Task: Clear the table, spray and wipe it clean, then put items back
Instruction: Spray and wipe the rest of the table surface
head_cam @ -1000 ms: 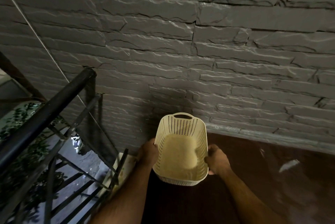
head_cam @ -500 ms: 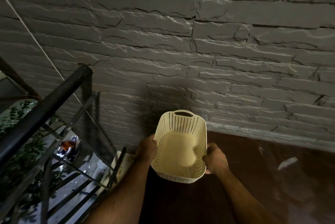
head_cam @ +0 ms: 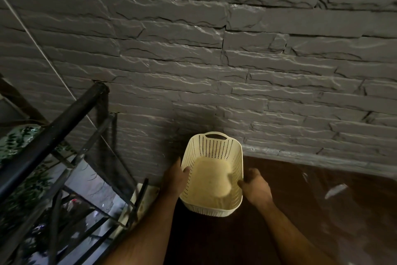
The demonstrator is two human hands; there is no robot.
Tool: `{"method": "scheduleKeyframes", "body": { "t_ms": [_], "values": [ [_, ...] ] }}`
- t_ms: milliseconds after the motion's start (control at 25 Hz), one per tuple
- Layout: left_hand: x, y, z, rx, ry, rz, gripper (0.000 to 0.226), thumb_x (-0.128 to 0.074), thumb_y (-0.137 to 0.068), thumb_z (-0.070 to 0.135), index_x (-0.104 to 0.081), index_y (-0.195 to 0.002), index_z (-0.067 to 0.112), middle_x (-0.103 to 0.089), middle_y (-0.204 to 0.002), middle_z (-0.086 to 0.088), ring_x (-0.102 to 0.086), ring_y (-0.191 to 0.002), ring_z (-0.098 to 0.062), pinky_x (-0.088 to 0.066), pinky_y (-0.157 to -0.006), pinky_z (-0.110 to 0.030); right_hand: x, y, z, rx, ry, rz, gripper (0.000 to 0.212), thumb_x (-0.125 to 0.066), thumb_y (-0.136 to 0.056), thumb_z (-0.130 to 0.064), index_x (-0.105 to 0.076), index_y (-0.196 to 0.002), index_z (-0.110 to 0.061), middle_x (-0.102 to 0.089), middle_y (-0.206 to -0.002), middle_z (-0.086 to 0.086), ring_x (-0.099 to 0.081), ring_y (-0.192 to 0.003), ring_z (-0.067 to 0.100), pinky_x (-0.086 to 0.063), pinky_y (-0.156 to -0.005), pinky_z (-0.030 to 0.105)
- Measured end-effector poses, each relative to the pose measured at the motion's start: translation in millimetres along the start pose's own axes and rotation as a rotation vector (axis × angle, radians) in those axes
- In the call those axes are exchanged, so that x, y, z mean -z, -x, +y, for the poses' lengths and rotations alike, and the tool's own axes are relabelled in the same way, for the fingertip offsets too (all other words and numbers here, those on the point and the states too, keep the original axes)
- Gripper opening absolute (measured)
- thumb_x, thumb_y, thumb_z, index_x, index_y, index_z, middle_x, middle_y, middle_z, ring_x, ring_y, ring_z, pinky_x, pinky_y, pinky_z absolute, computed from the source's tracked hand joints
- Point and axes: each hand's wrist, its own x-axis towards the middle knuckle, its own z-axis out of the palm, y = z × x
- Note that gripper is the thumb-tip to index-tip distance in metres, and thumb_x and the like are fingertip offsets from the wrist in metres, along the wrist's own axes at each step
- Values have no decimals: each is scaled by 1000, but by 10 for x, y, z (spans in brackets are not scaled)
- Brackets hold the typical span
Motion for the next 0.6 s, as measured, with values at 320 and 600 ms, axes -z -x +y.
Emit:
{"method": "scheduleKeyframes", "body": {
  "t_ms": [320,600],
  "values": [
    [-24,347,487,-283,-15,133,56,-55,-96,33,-41,-146,13,-49,-145,-9,-44,-133,-26,-36,-108,-37,429,293,55,79,15,144,67,-68,-85,-33,-38,-143,-17,-52,-138,14,-62,-109,28,-52,-95,42],
    [-390,852,1133,-451,-67,108,50,-55,-94,34,-47,-141,17,-55,-138,-6,-50,-127,-26,-40,-103,-39,1070,682,468,67,5,243,63,-68,-85,-36,-42,-141,-20,-52,-134,11,-62,-106,24,-53,-94,42]
  ]
}}
